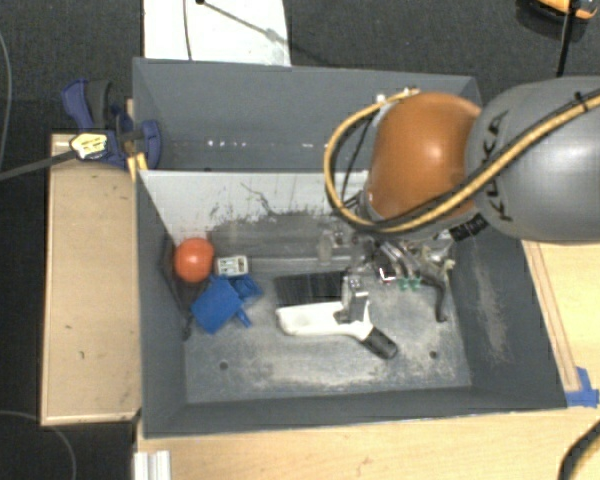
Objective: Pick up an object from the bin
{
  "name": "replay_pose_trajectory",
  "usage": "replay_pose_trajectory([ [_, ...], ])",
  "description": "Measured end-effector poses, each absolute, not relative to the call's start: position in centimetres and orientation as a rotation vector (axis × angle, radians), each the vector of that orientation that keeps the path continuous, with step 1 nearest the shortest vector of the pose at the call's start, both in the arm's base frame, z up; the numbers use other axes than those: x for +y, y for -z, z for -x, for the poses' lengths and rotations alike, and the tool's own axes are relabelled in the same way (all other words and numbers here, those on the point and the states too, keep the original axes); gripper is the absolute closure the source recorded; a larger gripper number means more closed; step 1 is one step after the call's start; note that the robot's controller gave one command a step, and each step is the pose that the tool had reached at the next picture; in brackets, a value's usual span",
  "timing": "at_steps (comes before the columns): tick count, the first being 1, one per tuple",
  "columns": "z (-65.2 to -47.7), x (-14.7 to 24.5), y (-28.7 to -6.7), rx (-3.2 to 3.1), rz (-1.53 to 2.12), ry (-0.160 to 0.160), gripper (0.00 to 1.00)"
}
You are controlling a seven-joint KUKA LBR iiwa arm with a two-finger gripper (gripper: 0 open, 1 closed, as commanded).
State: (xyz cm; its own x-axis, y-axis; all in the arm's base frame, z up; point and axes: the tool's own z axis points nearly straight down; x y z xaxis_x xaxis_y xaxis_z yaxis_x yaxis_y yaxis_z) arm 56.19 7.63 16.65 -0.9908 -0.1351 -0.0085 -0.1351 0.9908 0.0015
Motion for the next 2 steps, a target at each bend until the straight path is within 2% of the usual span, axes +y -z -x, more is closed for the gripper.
replay_pose_trajectory([
  [1, -55.1, 6.7, -9.2, 3.124, 0.214, -0.003, 0.00],
  [2, -55.2, 6.4, -7.2, 3.119, 0.179, -0.007, 1.00],
])
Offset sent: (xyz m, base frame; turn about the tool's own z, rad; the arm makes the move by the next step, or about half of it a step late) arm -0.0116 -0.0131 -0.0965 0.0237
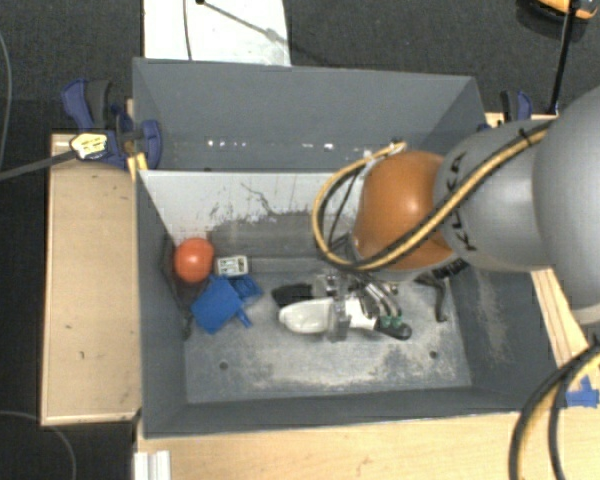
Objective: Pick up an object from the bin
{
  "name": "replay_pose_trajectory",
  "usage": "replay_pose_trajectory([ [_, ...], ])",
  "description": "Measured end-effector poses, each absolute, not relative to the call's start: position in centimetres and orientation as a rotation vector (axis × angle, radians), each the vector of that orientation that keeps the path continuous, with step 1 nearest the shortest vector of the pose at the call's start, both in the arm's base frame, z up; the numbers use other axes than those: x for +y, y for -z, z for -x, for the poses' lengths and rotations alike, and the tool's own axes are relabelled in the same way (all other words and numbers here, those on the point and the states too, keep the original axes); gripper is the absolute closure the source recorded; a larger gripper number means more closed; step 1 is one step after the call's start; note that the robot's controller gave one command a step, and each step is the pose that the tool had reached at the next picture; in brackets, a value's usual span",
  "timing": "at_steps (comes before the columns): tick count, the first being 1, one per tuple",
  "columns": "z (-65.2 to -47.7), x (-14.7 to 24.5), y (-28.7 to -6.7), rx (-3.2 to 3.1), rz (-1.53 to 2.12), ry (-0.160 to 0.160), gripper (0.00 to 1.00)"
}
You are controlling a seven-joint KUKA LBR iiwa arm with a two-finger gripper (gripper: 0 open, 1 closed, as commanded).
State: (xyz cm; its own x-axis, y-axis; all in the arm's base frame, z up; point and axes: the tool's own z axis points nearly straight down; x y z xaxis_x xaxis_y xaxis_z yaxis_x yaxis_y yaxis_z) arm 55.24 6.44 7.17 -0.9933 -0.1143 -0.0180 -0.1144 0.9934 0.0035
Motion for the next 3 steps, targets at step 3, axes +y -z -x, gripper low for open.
replay_pose_trajectory([
  [3, -55.0, 6.4, -10.1, 3.127, 0.178, -0.006, 1.00],
])
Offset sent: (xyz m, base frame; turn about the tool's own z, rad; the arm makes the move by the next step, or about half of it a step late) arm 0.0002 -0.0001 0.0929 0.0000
